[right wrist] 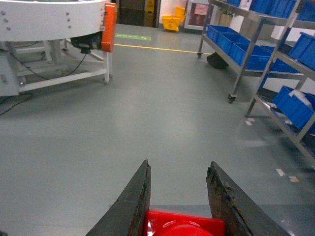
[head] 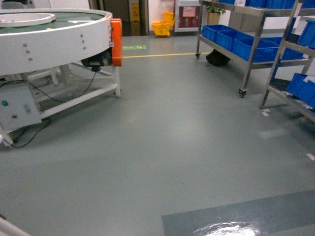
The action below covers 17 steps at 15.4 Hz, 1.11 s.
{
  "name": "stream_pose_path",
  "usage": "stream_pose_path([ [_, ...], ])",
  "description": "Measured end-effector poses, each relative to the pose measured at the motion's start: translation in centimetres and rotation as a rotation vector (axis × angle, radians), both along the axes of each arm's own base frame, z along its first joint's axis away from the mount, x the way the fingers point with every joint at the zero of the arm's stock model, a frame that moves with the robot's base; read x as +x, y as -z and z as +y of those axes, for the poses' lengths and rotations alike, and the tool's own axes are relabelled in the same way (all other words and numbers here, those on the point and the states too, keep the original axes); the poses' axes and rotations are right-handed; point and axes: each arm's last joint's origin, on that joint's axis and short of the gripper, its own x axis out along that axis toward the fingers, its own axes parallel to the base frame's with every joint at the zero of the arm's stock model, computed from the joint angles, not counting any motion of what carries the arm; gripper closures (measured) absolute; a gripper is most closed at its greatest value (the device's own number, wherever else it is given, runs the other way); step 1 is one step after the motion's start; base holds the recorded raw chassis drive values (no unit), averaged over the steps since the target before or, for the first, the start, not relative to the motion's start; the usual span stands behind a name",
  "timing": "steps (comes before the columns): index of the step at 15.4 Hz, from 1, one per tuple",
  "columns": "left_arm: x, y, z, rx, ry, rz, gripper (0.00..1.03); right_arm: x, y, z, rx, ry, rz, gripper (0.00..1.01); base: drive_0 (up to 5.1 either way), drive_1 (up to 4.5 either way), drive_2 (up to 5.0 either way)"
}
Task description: Pick red block from blue box to shelf
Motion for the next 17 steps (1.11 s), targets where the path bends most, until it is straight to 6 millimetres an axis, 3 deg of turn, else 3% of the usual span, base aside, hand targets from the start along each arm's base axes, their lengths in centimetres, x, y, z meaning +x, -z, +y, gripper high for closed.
stream_pose_path([
  [17, 0.00, 0.02, -0.01, 0.000, 0.001, 0.002, 0.05, 0.00, 0.00, -0.06, 0.000, 0.005, 0.000, 0.72, 0.3, 4.44, -3.8],
])
